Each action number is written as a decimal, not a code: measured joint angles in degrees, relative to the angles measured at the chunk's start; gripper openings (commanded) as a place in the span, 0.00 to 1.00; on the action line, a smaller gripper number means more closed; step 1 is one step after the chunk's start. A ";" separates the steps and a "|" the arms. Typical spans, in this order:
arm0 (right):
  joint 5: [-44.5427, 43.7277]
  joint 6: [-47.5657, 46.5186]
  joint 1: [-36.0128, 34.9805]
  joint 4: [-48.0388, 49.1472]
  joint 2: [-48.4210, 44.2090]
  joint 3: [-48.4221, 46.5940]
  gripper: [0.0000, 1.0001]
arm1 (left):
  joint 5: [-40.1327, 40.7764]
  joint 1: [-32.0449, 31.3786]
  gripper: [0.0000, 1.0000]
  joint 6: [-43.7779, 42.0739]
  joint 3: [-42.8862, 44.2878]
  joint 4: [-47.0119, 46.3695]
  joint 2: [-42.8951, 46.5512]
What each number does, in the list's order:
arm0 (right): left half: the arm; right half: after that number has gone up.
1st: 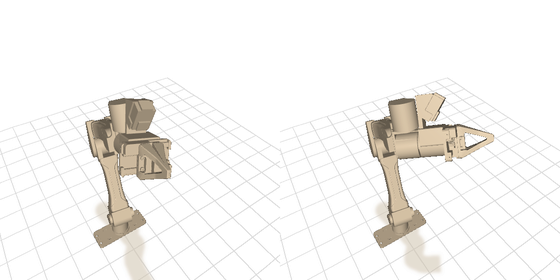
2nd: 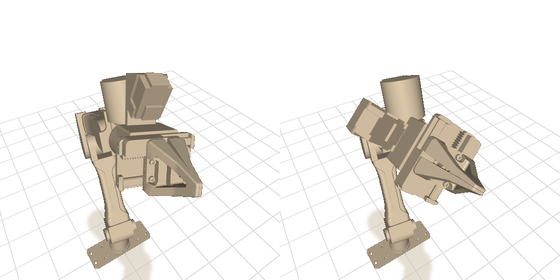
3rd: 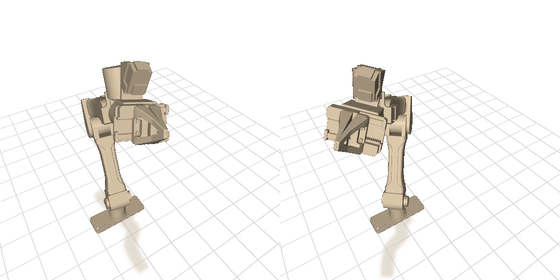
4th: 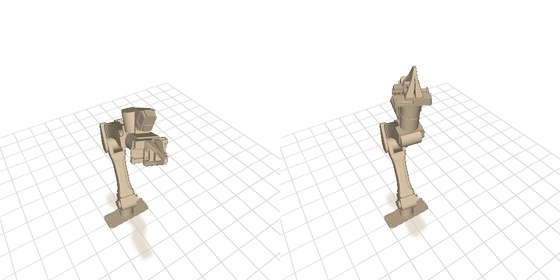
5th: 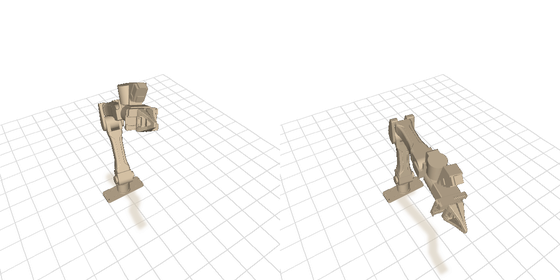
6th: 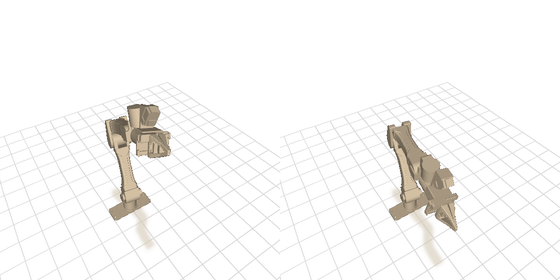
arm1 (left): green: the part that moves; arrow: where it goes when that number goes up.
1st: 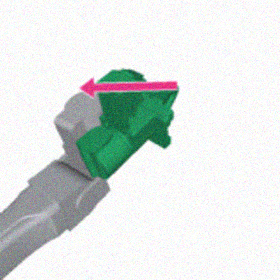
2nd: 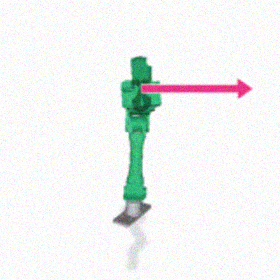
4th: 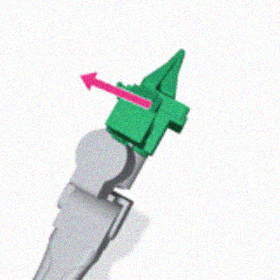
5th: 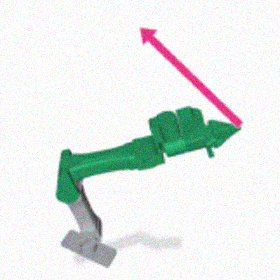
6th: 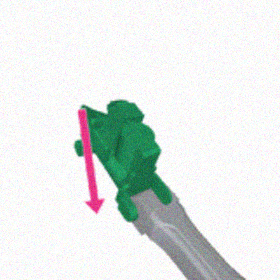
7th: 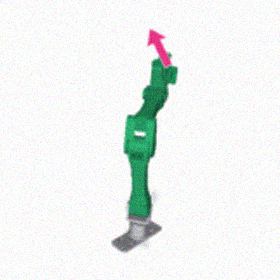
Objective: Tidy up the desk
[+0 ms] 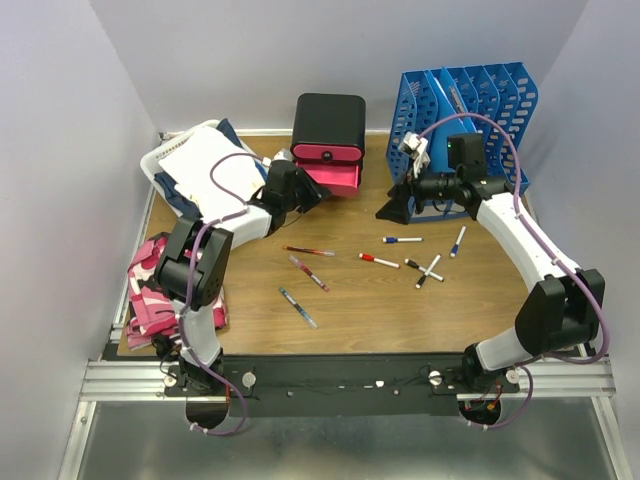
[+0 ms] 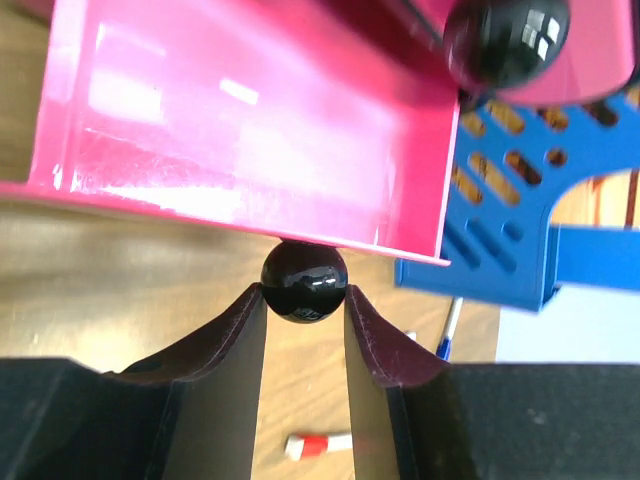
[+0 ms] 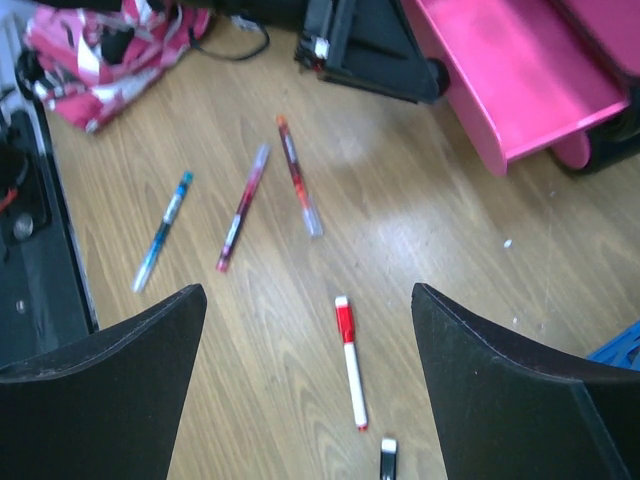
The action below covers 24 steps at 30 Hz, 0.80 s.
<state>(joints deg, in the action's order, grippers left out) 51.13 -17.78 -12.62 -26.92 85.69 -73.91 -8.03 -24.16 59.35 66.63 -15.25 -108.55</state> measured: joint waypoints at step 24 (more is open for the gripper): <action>-32.89 -12.28 -13.66 -3.74 12.85 9.62 0.61 | 6.45 -0.35 0.99 -21.09 -6.84 23.63 30.58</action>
<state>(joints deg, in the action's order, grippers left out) 18.24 -30.06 -26.28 -30.65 98.54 -64.29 -1.58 -24.51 38.26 59.79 8.38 -77.97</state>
